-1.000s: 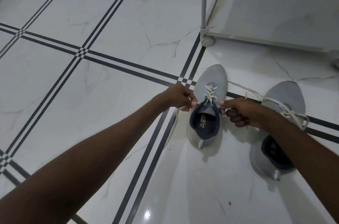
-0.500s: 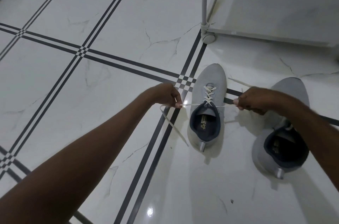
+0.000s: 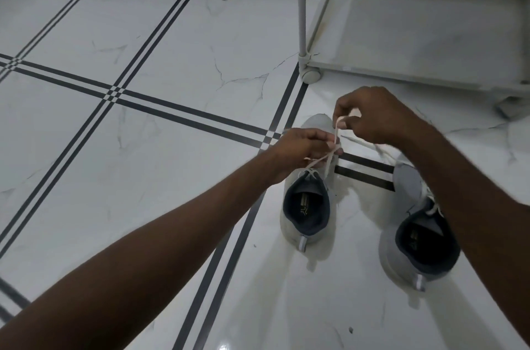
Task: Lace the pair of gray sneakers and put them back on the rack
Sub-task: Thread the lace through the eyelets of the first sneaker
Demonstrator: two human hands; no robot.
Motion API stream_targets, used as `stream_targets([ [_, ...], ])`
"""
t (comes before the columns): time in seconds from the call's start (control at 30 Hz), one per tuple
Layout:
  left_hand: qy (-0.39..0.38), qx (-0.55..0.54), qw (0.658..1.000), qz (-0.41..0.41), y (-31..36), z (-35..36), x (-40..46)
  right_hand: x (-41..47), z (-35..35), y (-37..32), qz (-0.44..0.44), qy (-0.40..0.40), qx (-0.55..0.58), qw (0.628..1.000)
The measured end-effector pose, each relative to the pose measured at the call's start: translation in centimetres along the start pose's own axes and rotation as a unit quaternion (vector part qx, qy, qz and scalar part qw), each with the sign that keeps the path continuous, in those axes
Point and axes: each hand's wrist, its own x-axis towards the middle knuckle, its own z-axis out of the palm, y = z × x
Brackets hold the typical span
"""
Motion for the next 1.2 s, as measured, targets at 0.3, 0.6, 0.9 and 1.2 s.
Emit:
stream_targets([
  [0.3, 0.038, 0.063, 0.997, 0.03, 0.1, -2.5, -0.1, -1.2, 5.6, 0.2, 0.131, 0.045, 0.272, 0.952],
  [0.6, -0.034, 0.188, 0.978, 0.085, 1.3, -5.0, -0.6, -2.2, 4.2, -0.7, 0.074, -0.262, 0.19, 0.943],
  [0.9, -0.026, 0.553, 0.82, 0.147, 3.5, -2.5, 0.2, -2.2, 7.7, -0.6, 0.16, -0.107, 0.358, 0.914],
  [1.2, 0.071, 0.538, 0.812, 0.214, 2.5, -2.8, -0.3, -1.4, 8.3, 0.3, 0.182, -0.151, 0.438, 0.867],
])
